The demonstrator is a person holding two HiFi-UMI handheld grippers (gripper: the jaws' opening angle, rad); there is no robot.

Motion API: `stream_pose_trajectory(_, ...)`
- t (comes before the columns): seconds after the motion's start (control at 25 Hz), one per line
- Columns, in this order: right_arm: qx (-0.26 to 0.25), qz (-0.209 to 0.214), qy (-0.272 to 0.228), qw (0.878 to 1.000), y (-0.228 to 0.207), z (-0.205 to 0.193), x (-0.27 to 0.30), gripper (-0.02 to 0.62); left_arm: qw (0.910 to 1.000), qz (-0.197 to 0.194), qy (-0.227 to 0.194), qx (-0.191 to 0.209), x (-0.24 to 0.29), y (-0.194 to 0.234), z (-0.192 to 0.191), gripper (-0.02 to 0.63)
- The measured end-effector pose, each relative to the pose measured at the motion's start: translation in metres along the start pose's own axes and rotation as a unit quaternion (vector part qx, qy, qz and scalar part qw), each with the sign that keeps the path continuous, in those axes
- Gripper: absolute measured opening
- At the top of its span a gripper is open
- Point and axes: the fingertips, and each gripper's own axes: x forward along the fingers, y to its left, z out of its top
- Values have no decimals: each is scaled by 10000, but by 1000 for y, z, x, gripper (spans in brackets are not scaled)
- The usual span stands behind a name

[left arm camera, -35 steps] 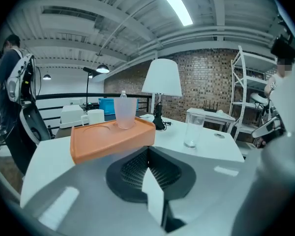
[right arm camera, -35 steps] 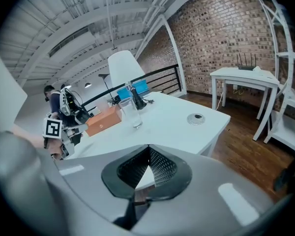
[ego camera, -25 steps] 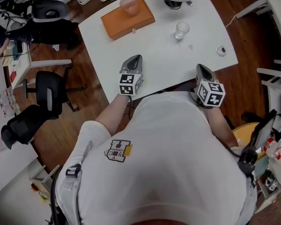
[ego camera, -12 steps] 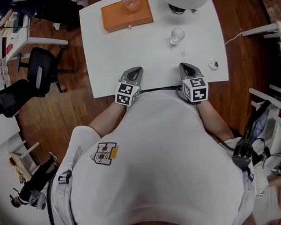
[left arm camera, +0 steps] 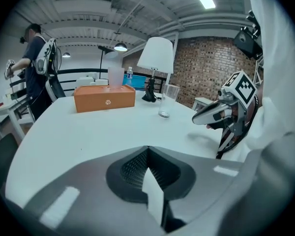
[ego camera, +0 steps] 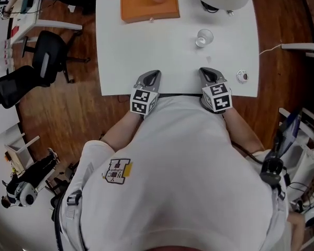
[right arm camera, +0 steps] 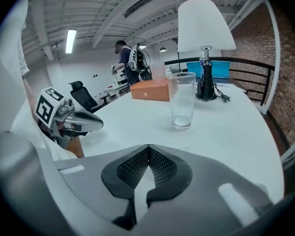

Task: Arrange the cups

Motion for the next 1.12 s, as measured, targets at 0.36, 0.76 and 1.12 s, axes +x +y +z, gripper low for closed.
stream_pose_trajectory(0.36, -142, -294, -157, 9993, 16, 15, -8, 0, 9990, -278, 119, 328, -4, 6, -3, -2)
stream_pose_trajectory(0.76, -136, -612, -258, 9977, 7, 25, -12, 0, 9965, -587, 179, 569, 3, 2, 4, -2)
stream_pose_trajectory(1.12, -795, -860, -341, 9925, -6, 33, -16, 2, 9970, -559, 85, 530, 5, 2, 3, -2)
